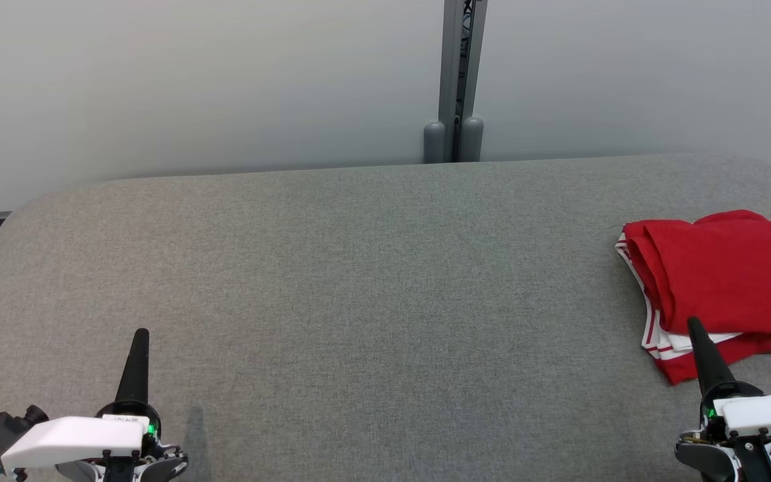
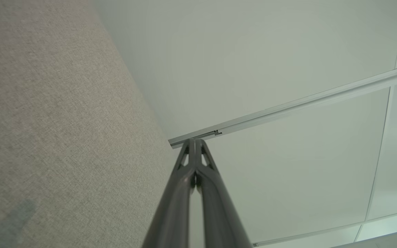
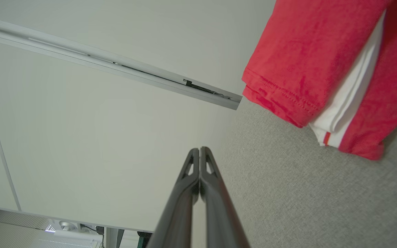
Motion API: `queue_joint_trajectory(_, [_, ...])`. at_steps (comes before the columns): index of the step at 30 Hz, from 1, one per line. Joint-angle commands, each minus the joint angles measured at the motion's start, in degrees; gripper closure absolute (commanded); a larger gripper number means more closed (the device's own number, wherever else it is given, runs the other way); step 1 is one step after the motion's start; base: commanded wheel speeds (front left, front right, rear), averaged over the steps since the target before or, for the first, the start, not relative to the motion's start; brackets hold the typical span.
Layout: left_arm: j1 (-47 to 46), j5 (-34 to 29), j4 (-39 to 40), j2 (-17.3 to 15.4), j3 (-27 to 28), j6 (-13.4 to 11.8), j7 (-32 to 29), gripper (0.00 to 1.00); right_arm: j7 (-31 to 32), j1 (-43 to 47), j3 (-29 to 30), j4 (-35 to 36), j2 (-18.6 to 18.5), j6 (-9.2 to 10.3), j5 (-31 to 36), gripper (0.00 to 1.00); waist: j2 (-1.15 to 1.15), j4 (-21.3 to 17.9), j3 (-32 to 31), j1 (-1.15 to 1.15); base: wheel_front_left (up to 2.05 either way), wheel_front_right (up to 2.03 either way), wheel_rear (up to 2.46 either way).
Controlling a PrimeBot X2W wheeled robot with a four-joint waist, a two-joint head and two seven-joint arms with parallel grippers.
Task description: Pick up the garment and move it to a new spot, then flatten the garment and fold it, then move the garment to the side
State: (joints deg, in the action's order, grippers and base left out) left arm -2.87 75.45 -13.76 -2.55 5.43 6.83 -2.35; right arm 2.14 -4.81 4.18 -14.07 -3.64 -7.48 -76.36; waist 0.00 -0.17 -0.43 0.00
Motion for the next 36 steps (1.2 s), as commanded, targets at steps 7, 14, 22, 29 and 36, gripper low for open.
queue_joint_trajectory(7, [-1.9,4.2,0.1,-0.4,0.5,0.4,-1.1,1.00,1.3,-1.0,0.8,0.3,0.0,-0.02,-4.1,1.00,0.00,0.0,0.1,0.00,0.00,0.00,0.00])
queue_joint_trajectory(14, [-2.5,7.4,0.0,-0.4,0.7,0.5,-1.8,1.00,2.1,-1.2,1.2,0.2,0.2,-0.02,-7.0,1.00,0.00,0.1,0.2,0.00,0.00,0.00,0.00])
queue_joint_trajectory(22, [-3.0,10.7,-0.1,-0.4,0.9,0.6,-2.7,1.00,3.0,-1.4,1.7,0.2,0.4,-0.02,-10.2,1.00,0.00,0.1,0.3,0.00,0.00,0.00,0.00])
queue_joint_trajectory(29, [-3.4,13.5,-0.2,-0.5,1.1,0.8,-3.5,1.00,3.7,-1.5,2.1,0.1,0.5,-0.02,-12.9,1.00,0.00,0.1,0.5,0.00,0.00,0.00,0.00])
queue_joint_trajectory(36, [-3.7,16.0,-0.3,-0.5,1.2,0.8,-4.1,1.00,4.4,-1.7,2.4,0.1,0.7,-0.02,-15.1,1.00,0.00,0.2,0.6,0.00,0.00,0.00,0.00])
